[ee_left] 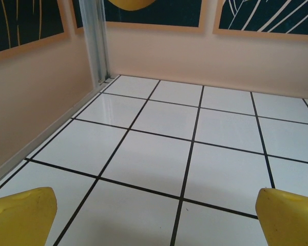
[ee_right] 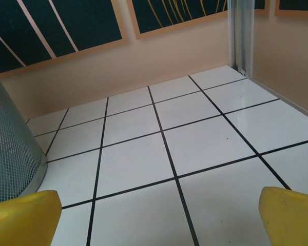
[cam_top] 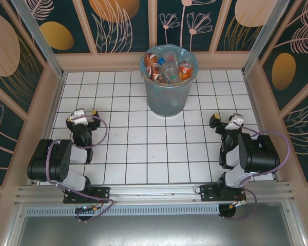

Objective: Put the plastic bottles in the bin

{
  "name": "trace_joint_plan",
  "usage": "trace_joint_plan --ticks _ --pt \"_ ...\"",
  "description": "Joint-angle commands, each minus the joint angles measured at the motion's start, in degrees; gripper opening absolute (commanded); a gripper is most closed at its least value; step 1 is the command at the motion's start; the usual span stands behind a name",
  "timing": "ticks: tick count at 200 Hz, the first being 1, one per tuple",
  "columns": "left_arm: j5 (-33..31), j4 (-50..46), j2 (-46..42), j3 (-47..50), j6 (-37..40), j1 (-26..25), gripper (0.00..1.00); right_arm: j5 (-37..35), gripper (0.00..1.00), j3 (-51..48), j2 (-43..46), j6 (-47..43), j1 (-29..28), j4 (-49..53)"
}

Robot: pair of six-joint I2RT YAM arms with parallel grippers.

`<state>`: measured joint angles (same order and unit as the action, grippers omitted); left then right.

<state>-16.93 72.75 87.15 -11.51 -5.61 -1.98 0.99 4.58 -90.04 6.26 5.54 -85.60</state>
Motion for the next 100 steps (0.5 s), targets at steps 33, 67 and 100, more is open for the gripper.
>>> trace_joint_plan --ticks 33,67,100 --pt "-0.6 2.7 -0.1 -0.7 -0.9 0.2 0.99 6.2 0.99 6.8 0.4 -3.8 -0.6 7.4" --pt "-0.6 2.7 -0.1 -0.7 -1.0 0.2 0.99 5.9 0.99 7.4 0.4 -4.9 -1.7 8.7" --pt "-0.6 2.7 -0.1 -0.7 -1.0 0.2 0.99 5.9 0.99 7.4 0.4 -4.9 -1.7 8.6"
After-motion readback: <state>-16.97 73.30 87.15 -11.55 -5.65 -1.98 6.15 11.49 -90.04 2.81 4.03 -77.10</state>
